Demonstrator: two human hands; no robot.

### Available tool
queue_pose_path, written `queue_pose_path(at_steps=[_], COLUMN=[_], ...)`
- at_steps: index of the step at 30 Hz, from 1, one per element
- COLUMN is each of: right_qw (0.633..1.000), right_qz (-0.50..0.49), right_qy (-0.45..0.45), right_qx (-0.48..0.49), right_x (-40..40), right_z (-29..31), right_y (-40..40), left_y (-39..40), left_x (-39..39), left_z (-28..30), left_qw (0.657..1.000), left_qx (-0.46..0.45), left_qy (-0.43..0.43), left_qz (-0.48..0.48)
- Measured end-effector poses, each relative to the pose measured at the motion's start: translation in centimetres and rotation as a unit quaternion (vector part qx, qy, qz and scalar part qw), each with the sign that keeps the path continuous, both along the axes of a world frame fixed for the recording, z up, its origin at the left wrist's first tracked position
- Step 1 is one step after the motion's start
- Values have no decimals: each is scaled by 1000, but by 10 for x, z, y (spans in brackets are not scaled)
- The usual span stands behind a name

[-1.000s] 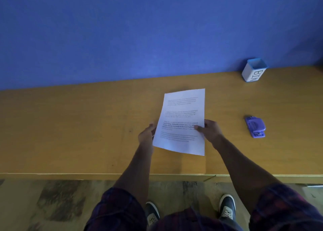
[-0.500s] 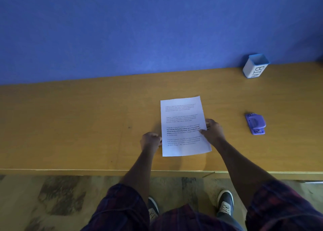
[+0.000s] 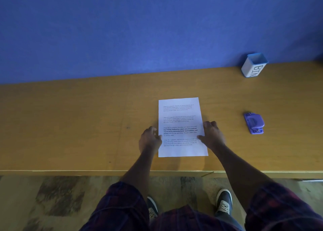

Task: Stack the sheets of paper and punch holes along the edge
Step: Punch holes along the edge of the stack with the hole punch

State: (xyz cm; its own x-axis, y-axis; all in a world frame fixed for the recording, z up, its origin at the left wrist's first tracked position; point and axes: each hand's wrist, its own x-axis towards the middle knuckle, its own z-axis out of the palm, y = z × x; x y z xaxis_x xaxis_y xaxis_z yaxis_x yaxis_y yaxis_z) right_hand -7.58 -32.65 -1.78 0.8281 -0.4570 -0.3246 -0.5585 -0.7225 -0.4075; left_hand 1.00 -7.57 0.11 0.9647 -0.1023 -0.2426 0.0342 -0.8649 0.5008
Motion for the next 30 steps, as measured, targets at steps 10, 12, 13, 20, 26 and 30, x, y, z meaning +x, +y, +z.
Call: queue_pose_path(at_steps=[10,12,13,20,26,30], right_qw=[988,986,986,984,983,983], right_qz=[142,148,148,150,158,156], right_qy=[-17,-15,-16,-10,-4,-7], right_qx=[-65,-71,-72,-91,-96,-95], right_x=[-16,-18,-18,-18,-15,-15], right_z=[-8,-10,-10,-10,-7,-6], right_y=[11,13,14,17,16,16], left_y=[-1,-1,-1,-4,-8,-12], left_x=[4,4,3,3,2,4], left_z=[-12,-14,-15,-13,-11,-8], left_qw=[962,958,958,959,958,955], left_qx=[148,162,164,164,170,179], left_qy=[-18,-14,-11,-13,-12,-16], left_qz=[-230,-236,-235,-231,-230,-235])
